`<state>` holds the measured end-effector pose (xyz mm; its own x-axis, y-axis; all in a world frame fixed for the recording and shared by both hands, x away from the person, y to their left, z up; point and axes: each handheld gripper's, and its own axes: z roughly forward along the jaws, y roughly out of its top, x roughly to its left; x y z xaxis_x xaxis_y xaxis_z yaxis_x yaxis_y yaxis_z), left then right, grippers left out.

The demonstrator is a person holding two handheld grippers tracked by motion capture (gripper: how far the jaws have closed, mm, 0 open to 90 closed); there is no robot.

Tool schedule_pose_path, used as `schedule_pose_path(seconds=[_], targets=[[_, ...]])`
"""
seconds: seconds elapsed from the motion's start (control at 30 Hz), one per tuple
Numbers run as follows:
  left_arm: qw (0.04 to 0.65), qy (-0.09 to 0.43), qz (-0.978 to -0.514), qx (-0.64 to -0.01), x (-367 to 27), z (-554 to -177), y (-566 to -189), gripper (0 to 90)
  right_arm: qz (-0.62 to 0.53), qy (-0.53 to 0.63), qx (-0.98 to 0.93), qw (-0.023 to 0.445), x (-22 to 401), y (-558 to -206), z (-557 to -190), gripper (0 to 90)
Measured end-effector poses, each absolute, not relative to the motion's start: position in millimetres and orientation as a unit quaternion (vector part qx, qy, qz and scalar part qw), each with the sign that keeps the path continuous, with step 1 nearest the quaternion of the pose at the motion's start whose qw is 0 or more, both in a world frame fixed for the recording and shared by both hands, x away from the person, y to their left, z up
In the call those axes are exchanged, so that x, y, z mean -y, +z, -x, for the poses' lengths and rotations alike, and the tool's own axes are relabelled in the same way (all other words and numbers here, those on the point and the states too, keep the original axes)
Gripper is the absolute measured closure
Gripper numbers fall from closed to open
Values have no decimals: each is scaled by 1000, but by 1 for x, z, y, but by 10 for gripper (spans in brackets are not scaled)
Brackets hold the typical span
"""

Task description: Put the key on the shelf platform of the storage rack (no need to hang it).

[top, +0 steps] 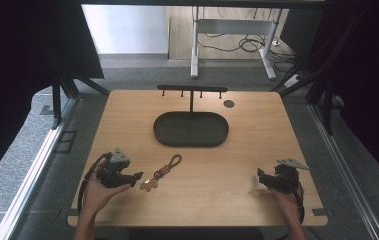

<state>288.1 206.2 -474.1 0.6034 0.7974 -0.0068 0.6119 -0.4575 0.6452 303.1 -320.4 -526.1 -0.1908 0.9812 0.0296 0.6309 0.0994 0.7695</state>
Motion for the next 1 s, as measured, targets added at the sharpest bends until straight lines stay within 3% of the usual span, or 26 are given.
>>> schedule_pose_path(seconds=[1.0], targets=[[312,142,-853,-393,-189,-284,-466,367,-551,387,-697,246,329,-516,-280,244]])
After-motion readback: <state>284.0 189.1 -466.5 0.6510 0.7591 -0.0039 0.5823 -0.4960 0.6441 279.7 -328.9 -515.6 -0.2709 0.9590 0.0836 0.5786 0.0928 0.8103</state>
